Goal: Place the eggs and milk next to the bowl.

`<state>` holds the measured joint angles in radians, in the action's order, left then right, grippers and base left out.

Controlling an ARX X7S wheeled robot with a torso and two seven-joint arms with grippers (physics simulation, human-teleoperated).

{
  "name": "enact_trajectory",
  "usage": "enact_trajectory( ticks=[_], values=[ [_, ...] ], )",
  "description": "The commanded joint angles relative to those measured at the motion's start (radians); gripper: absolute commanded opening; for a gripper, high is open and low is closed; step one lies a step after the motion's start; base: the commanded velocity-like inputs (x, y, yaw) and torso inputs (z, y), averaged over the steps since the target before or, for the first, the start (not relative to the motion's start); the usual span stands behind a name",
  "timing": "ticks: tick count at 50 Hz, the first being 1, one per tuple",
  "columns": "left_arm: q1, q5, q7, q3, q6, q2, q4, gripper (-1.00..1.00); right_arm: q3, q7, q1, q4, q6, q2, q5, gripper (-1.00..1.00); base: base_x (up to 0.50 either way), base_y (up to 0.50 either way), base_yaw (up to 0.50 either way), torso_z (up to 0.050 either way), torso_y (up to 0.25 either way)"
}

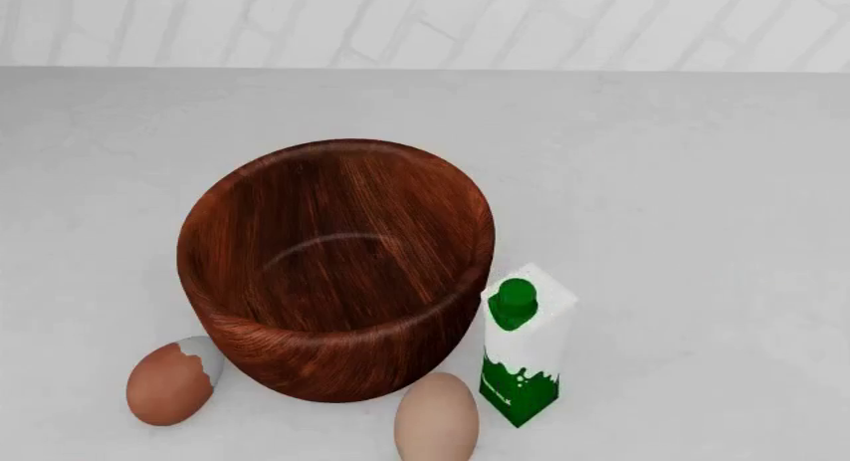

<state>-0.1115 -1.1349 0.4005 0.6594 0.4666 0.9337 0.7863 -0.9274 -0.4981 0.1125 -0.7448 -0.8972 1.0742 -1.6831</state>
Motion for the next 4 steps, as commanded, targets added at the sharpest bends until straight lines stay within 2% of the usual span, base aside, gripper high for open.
enact_trajectory(
  ticks=[1,4],
  values=[
    [-0.17,-0.088,-0.005,0.271,0.04,-0.046,0.094,1.0,-0.36,-0.002,-0.128,-0.051,-0.141,-0.073,-0.129,1.0,0.0,0.0,0.0,0.0,0.0],
    [-0.21,-0.113,-0.014,0.349,0.052,-0.069,0.11,1.0,-0.486,-0.01,-0.166,-0.059,-0.182,-0.099,-0.197,1.0,0.0,0.0,0.0,0.0,0.0]
  ],
)
